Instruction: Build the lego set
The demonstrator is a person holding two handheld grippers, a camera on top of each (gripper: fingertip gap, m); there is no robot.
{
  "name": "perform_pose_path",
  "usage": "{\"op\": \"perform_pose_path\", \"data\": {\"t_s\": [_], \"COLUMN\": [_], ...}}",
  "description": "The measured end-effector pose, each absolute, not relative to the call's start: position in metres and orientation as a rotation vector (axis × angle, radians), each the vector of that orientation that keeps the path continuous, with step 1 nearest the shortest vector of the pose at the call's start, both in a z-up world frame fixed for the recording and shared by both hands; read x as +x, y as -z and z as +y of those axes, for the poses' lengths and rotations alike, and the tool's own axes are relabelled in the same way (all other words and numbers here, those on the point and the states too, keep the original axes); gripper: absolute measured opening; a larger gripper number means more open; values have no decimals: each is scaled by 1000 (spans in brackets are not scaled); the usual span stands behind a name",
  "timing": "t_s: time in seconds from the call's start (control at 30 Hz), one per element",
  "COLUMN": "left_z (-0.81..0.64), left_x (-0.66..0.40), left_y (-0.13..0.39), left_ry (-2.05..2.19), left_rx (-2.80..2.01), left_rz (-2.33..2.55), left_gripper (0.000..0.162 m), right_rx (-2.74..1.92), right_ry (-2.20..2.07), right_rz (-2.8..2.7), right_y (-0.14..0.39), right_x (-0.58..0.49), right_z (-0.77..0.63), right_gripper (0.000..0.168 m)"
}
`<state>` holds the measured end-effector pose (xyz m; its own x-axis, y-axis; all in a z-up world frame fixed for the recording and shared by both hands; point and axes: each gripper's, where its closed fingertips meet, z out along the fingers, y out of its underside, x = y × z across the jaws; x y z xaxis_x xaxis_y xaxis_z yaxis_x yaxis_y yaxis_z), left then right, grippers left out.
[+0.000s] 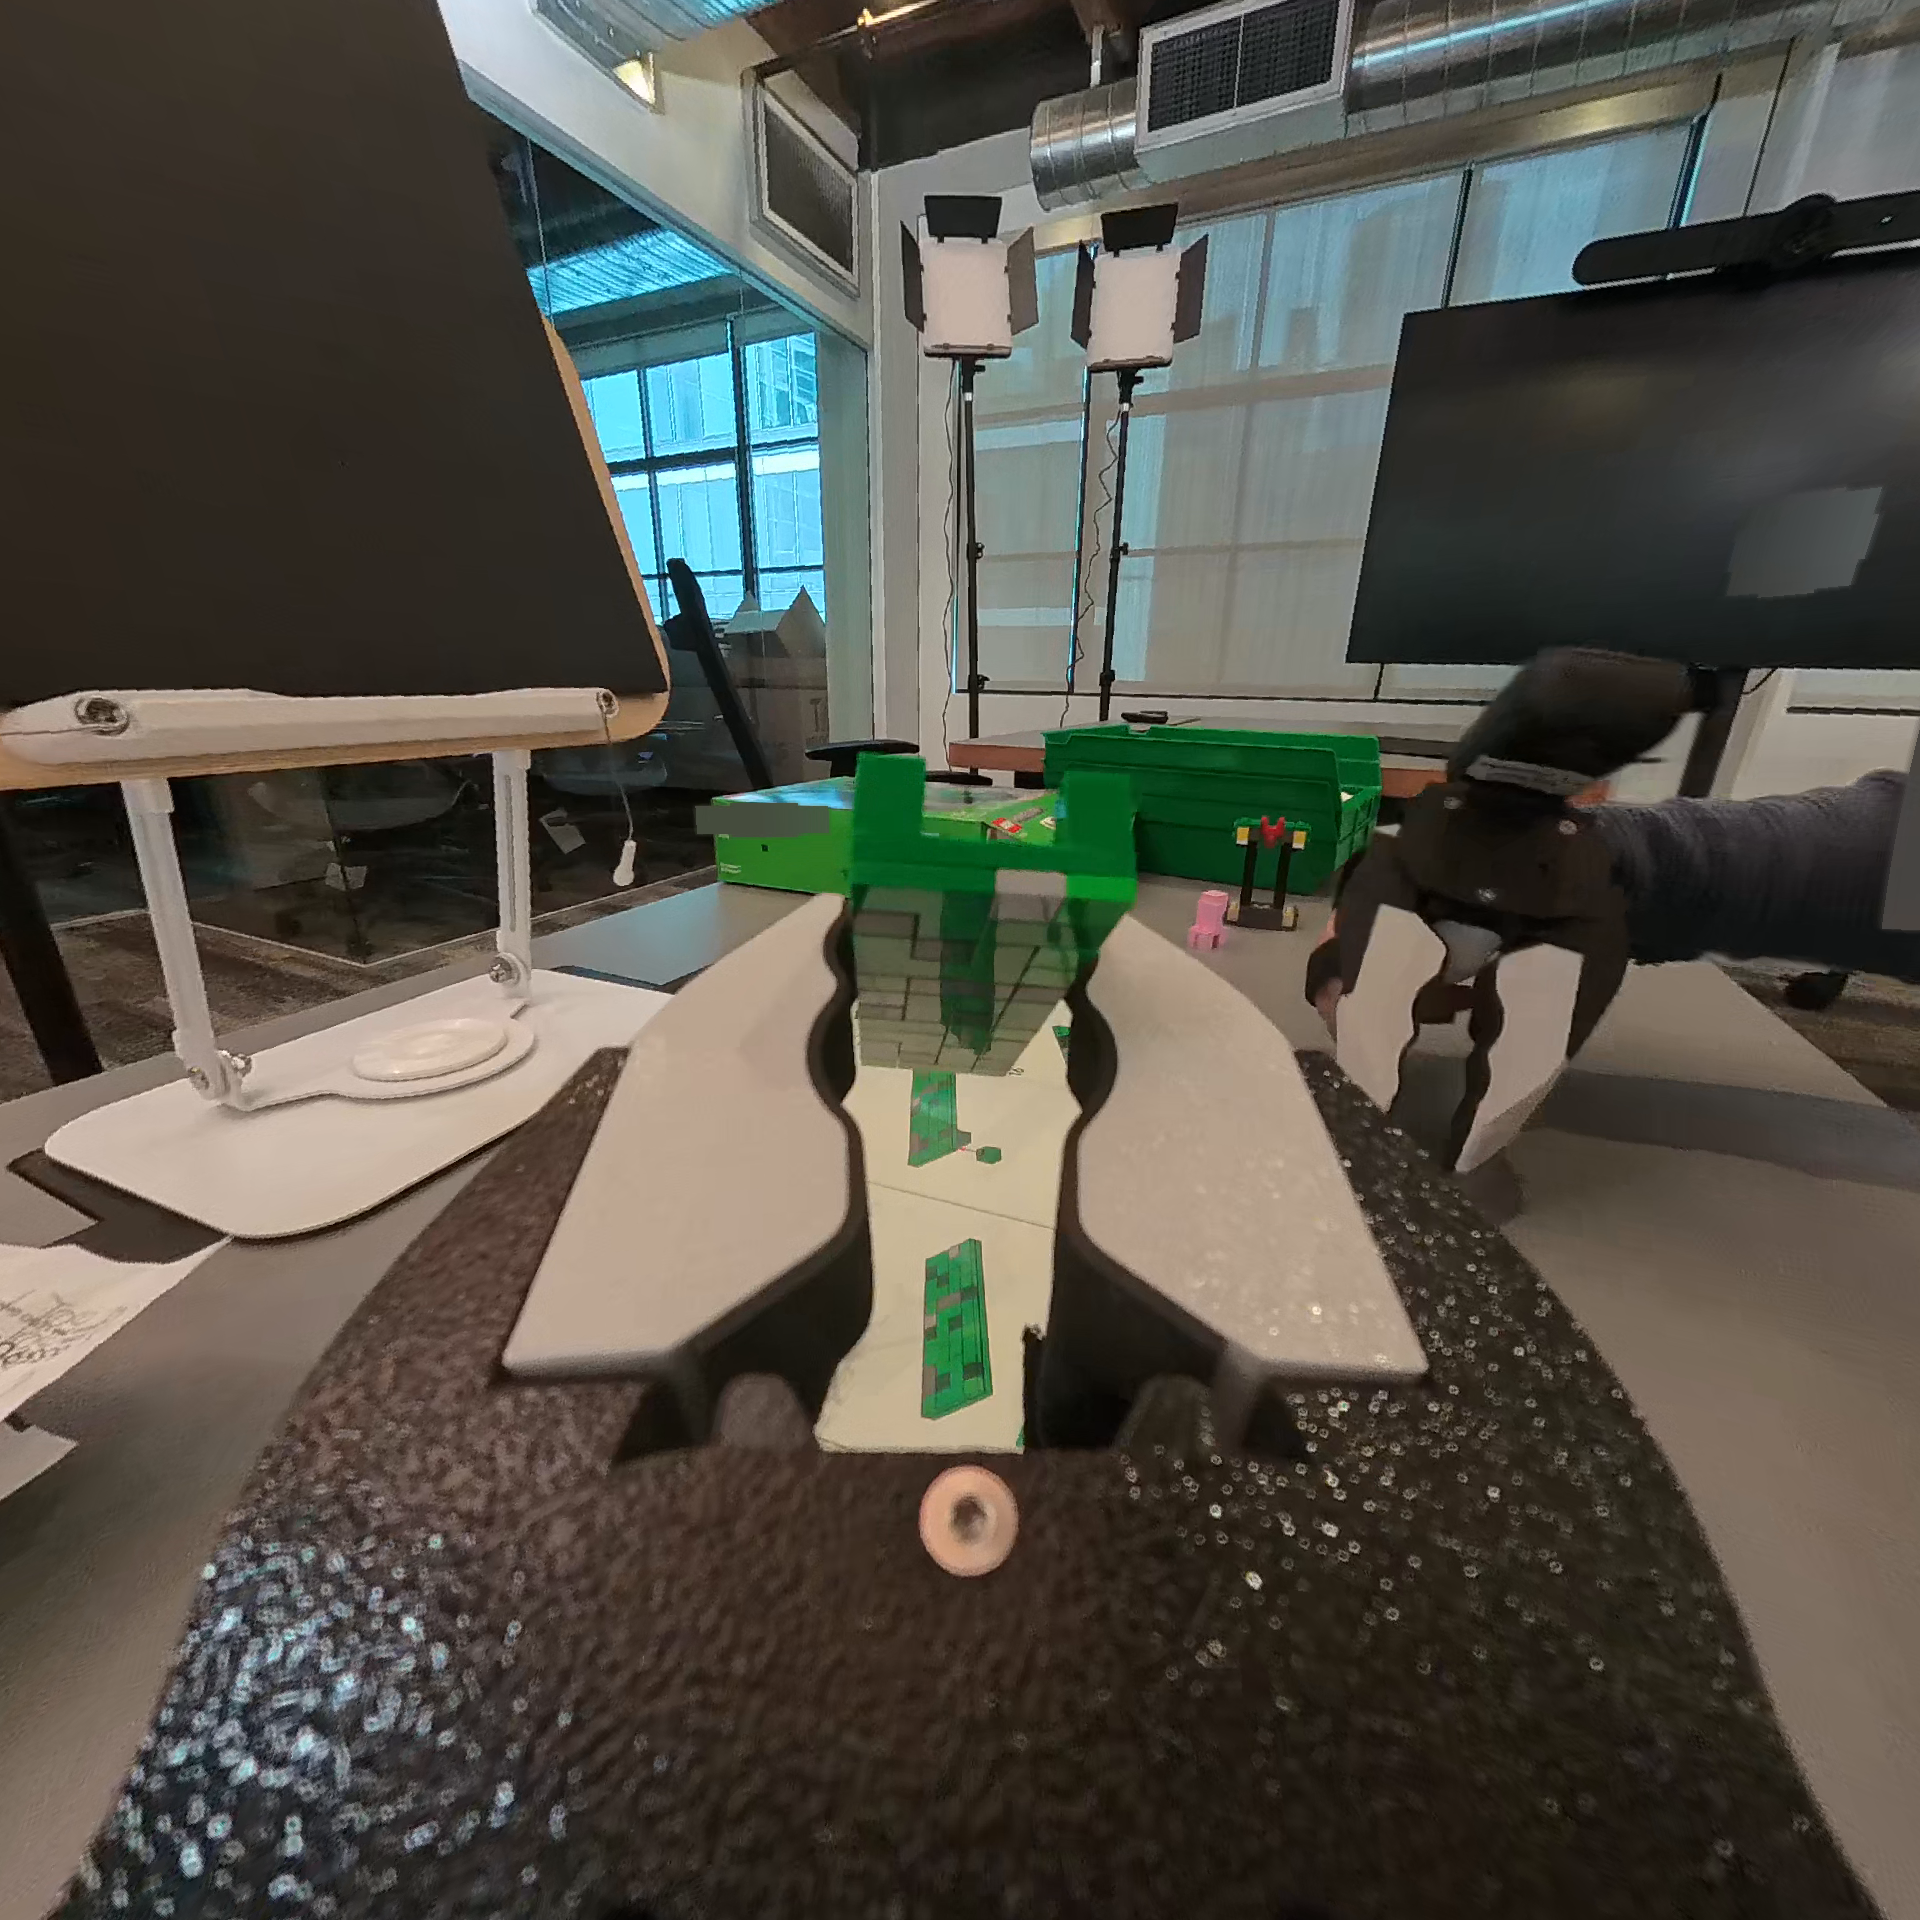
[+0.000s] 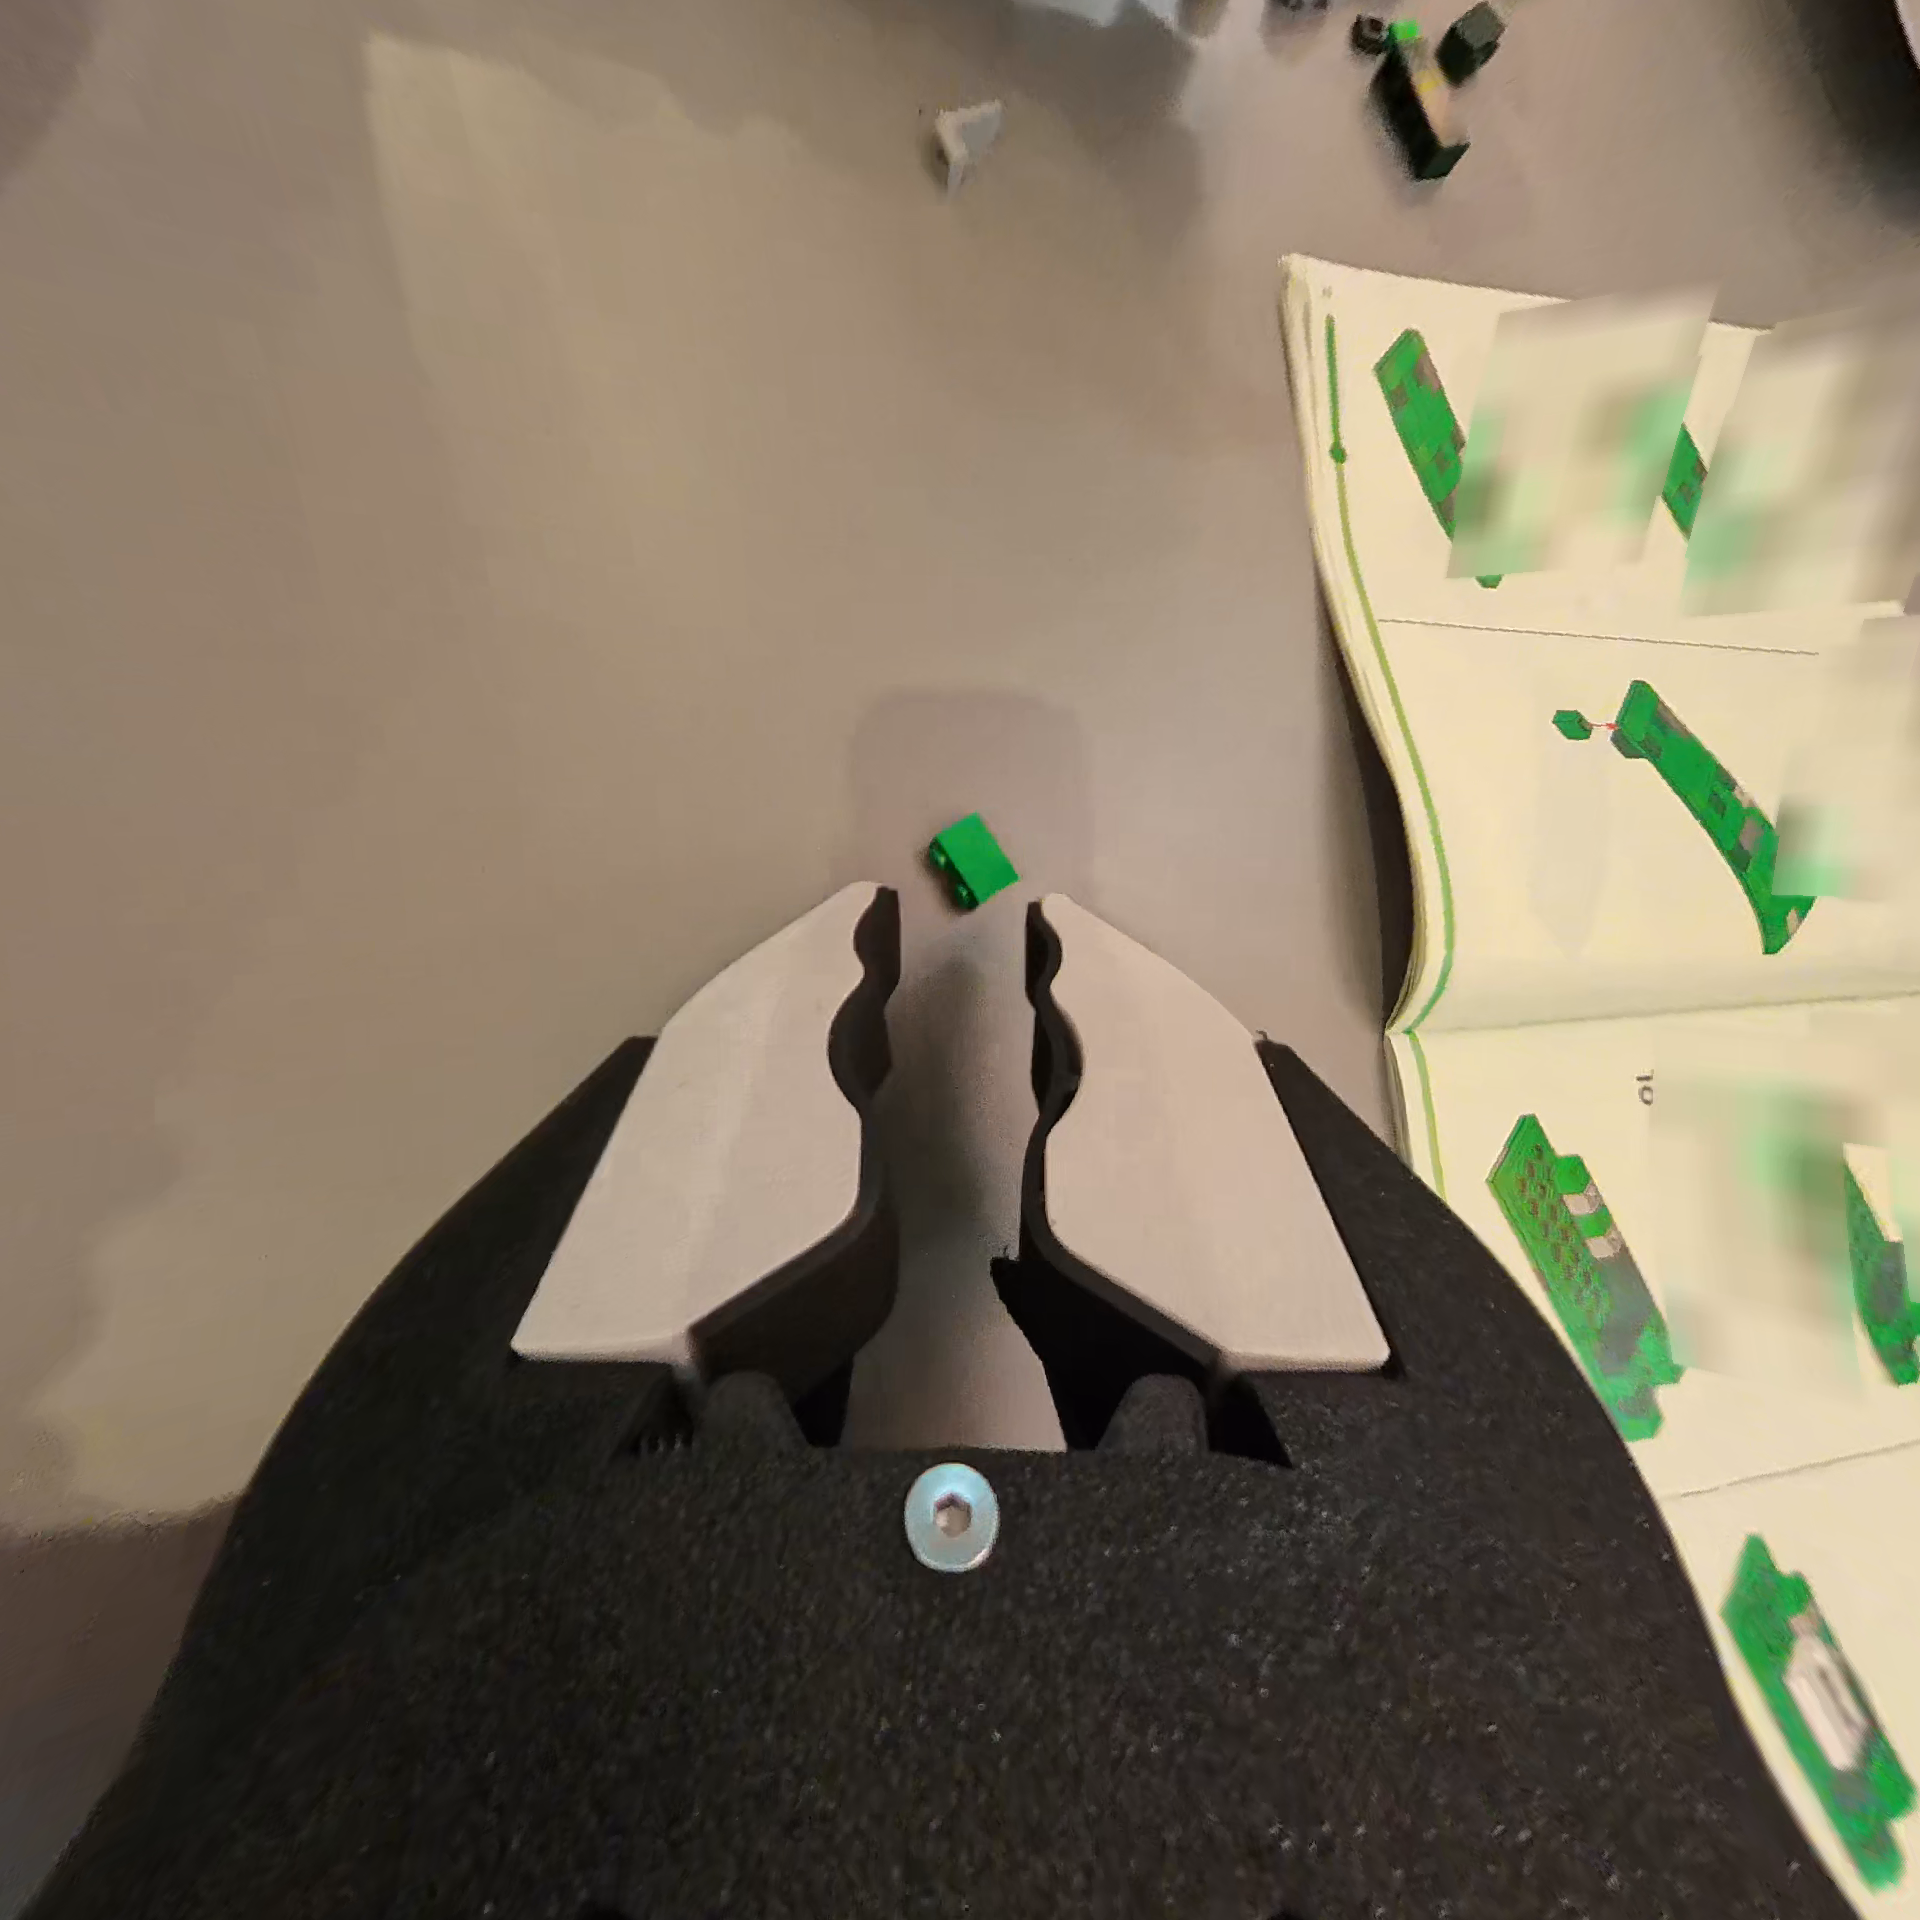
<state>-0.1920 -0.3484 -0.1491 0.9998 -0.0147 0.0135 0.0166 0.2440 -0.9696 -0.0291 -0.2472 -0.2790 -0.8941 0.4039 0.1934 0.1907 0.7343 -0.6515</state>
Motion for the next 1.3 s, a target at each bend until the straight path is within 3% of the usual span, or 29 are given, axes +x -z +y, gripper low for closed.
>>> {"op": "perform_pose_path", "data": {"t_s": [0.27,0.53,0.7,1.0,1.3], "left_z": [-348,-347,-347,-336,-303], "left_x": [-189,-188,-187,-162,-97], "left_y": [148,148,148,147,181], "left_ry": [32,46,56,228,477], "left_rx": [-1323,-1326,-1329,-1345,-1561], "left_rz": [9,18,23,105,330], "left_gripper": [37,37,38,37,37], "right_rx": [-622,-377,-342,-139,-162], "right_ry": [-1033,-606,-464,-242,-137], "right_rz": [-2937,-3274,-3339,-2644,-2107], "right_y": [270,291,293,284,241], "right_x": [-35,-34,-32,-54,-72], "right_z": [-251,-252,-253,-240,-234], "right_gripper": [18,21,11,11,11]}}
